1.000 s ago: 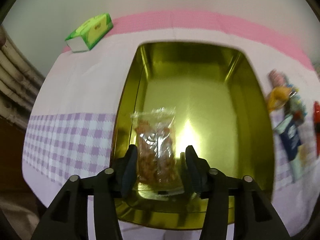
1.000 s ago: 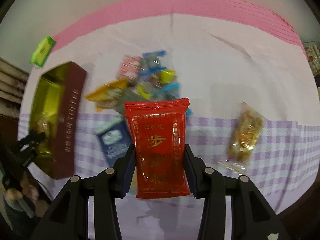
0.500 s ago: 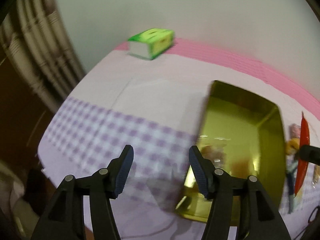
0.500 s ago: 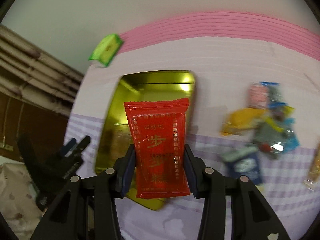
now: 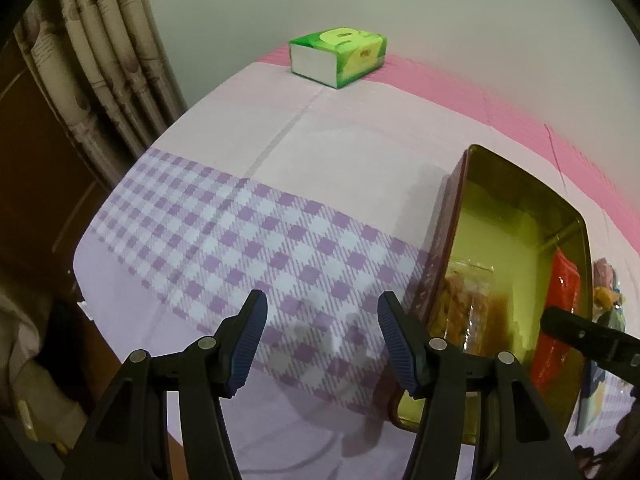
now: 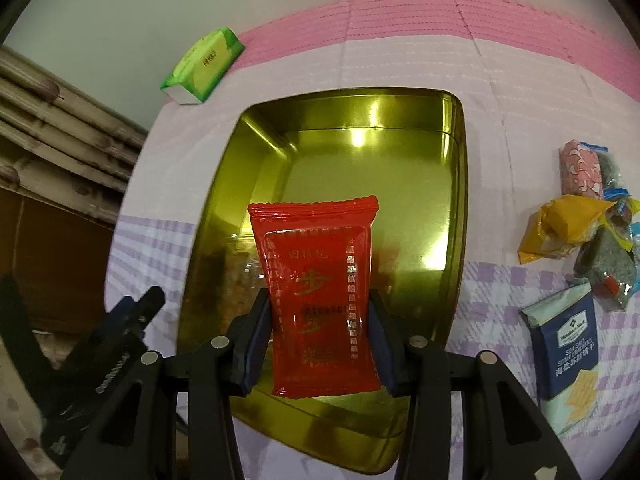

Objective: Organize snacks
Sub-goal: 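Lower the red packet into the tin and open the right gripper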

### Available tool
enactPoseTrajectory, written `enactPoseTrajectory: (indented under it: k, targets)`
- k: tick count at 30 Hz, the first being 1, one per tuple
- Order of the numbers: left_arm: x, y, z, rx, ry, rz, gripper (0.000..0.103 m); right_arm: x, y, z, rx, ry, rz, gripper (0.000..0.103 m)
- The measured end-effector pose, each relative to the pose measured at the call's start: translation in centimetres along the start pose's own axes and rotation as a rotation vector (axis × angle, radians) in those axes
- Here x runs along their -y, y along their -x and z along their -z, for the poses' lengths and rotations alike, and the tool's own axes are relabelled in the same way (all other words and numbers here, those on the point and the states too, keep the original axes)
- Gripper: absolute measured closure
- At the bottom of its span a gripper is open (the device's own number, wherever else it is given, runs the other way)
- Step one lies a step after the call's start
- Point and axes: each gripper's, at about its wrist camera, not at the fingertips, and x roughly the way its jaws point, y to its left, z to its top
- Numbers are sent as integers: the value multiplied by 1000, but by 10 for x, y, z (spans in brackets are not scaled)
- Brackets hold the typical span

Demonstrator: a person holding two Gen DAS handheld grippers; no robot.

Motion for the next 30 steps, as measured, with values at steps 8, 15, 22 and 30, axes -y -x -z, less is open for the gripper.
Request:
enactPoseTrajectory:
  k: [8, 15, 22, 30]
  targets:
    - [6, -1, 3, -12, -22, -4, 44, 5, -4, 5, 9, 31, 75, 61]
    - [7, -2, 4, -14, -27, -9, 44, 3, -5, 10, 29, 100, 163, 61]
    - [7, -2, 4, -16, -24, -5, 44, 2, -10, 11, 38, 125, 231, 61]
    - [5, -3, 5, -17, -20, -16, 44, -2, -15, 10, 46, 157, 271, 60]
